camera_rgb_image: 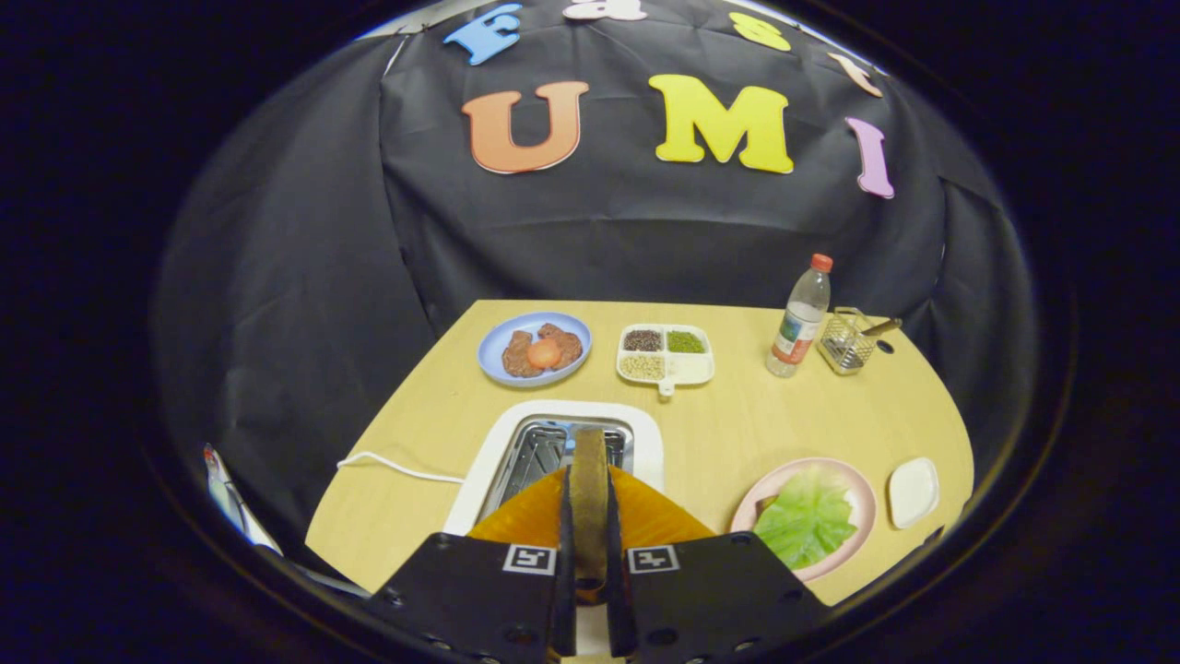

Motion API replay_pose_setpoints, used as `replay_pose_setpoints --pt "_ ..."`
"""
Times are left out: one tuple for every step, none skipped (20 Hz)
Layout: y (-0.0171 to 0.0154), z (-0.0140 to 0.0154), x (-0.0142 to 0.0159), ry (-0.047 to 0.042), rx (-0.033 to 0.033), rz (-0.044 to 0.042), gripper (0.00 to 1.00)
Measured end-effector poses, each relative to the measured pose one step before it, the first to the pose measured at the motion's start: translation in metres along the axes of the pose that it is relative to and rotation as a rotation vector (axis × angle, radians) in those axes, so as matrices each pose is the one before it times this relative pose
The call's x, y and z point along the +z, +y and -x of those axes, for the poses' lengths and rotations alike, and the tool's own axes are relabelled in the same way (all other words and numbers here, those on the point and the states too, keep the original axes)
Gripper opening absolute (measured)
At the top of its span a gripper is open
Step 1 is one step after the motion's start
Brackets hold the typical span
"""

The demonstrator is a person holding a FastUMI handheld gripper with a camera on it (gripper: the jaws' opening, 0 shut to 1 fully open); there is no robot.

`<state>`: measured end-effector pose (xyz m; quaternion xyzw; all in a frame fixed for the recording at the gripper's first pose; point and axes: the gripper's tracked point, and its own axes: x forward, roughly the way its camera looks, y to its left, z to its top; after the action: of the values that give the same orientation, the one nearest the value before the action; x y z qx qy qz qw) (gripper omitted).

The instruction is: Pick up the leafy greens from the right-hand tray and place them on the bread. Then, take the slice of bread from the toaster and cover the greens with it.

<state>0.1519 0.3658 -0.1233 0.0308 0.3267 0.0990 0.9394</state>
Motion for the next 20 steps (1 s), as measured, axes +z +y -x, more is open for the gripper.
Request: replay_pose_setpoints --pt "0.00054 0.00281 0.00201 -0.01037 0.00256 -0.00710 0.08" --pt "-0.00193 0.00402 0.00500 -0.01352 -0.00643 0.00059 0.08" --pt "-0.00139 0.01025 0.00664 -0.01310 -0.00072 -0.00463 0.03" --pt "0.00080 0.00339 0.00568 -0.01775 0.00194 -0.00147 0.03" --pt "0.00017 0.01062 0.00839 -0.01950 0.00282 0.00215 0.03" --pt "-0.00052 0.00831 0.00904 -0.02409 0.00051 0.00014 0.03" --pt "-0.00028 0.00949 0.00941 -0.02519 0.00233 0.00282 0.03" --pt "-0.00008 0.00900 0.00975 -0.02396 0.00291 -0.00055 0.03" --pt "-0.00033 0.00863 0.00867 -0.02191 0.00488 -0.00156 0.03" --pt "-0.00076 0.00927 0.00833 -0.01894 0.00530 0.00028 0.03" --pt "0.00050 0.00800 0.00878 -0.01988 0.00789 -0.00233 0.03" --pt "-0.00110 0.00862 0.00854 -0.01635 0.00671 -0.00122 0.03" --pt "-0.00220 0.00769 0.00714 -0.01523 0.00467 -0.00091 0.03" --pt "-0.00452 0.00654 0.00616 -0.00822 -0.00556 0.00335 0.03" --pt "-0.00428 0.00533 0.00496 -0.00944 -0.00234 0.00076 0.03" --pt "-0.00500 0.00413 0.00558 -0.01618 -0.00640 0.00151 0.03" --pt "-0.00708 0.00133 0.00241 -0.01046 -0.00549 0.00021 0.03" --pt "-0.00689 -0.00008 -0.00240 0.00078 -0.00249 -0.00898 0.02" --pt "-0.00635 -0.00168 -0.00615 0.00914 -0.00008 -0.01097 0.03" --pt "-0.00820 -0.00280 -0.00603 0.01111 -0.00352 -0.01304 0.02"
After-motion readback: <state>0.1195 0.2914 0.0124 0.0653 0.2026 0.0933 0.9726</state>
